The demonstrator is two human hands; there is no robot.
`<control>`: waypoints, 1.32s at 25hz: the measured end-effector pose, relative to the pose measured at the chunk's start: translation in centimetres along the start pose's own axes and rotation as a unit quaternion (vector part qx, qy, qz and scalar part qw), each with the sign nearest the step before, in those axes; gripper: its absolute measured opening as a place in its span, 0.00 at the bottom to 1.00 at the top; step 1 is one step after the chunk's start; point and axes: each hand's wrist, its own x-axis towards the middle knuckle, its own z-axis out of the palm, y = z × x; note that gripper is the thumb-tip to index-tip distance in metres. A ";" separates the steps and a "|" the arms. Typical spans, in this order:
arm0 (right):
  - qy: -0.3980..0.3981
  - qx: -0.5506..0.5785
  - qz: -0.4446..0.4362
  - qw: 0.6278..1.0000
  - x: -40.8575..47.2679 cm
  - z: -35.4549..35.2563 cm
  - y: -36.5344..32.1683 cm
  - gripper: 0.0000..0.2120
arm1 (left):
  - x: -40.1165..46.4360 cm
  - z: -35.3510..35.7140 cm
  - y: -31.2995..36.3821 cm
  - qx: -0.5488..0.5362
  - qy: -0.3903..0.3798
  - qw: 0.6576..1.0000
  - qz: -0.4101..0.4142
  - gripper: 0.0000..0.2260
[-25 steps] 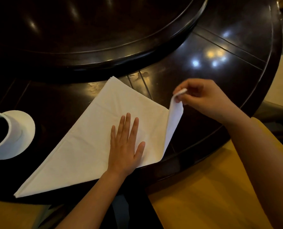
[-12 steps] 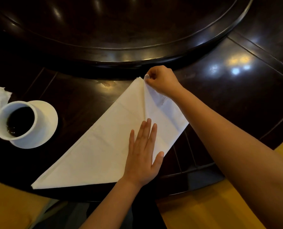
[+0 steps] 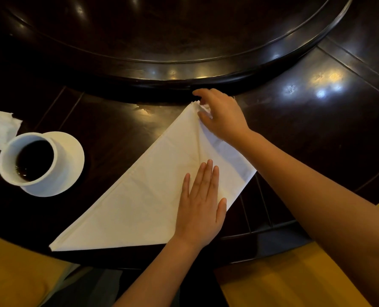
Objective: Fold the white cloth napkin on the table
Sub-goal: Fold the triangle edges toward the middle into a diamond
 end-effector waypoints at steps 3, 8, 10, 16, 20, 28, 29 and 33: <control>-0.091 -0.170 -0.185 0.964 -3.0 0.5 1.4 0.26 | 0.1 -0.1 0.3 0.021 -0.009 0.999 -0.023 0.30; -0.192 -0.221 -0.158 0.943 -3.3 1.9 3.0 0.31 | -0.5 0.0 0.7 0.056 -0.035 0.996 -0.055 0.33; -0.184 -0.233 -0.145 0.944 -2.5 2.0 2.6 0.32 | -1.8 0.1 0.5 0.042 -0.037 0.997 -0.046 0.33; -0.143 -0.261 -0.065 0.953 -0.9 2.1 0.8 0.30 | -4.0 0.1 0.0 0.021 -0.034 0.999 -0.025 0.31; -0.080 -0.170 -0.132 0.973 -9.3 1.0 -0.3 0.27 | -3.9 0.1 0.1 0.025 -0.029 0.999 -0.023 0.31; -0.191 -0.221 -0.146 0.945 -14.3 1.4 2.8 0.31 | -3.8 0.0 0.1 0.026 -0.039 0.999 -0.028 0.30; -0.195 -0.224 -0.159 0.942 -13.6 0.8 3.6 0.32 | -3.8 0.0 -0.1 0.028 -0.043 0.998 -0.026 0.30; -0.213 -0.246 -0.202 0.924 -11.1 -0.7 5.5 0.33 | -4.9 -0.2 -1.6 0.026 -0.052 0.998 0.029 0.29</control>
